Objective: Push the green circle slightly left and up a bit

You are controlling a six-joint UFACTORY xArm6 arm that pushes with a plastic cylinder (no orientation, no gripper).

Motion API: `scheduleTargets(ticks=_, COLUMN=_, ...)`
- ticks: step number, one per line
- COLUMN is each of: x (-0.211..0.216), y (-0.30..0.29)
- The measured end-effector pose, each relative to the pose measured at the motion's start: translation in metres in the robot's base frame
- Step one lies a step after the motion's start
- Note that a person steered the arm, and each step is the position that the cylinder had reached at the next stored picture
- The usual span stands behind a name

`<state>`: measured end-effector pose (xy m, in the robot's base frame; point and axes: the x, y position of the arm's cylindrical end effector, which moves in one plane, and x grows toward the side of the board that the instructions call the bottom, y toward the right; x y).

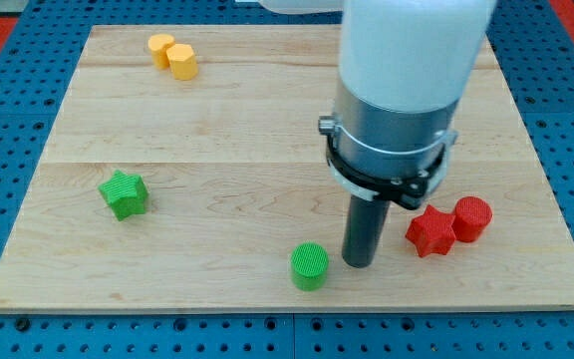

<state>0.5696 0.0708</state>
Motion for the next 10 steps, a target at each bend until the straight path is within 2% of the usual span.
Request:
scheduleTargets(ticks=1, x=0.027, y=0.0)
scheduleTargets(ticks=2, x=0.048, y=-0.032)
scheduleTargets(ticks=5, x=-0.015, y=-0.047)
scheduleTargets(ticks=7, x=-0.053, y=-0.019)
scheduleTargets(ticks=8, x=-0.054, y=-0.04)
scheduleTargets(ticks=10, x=-0.037, y=-0.042)
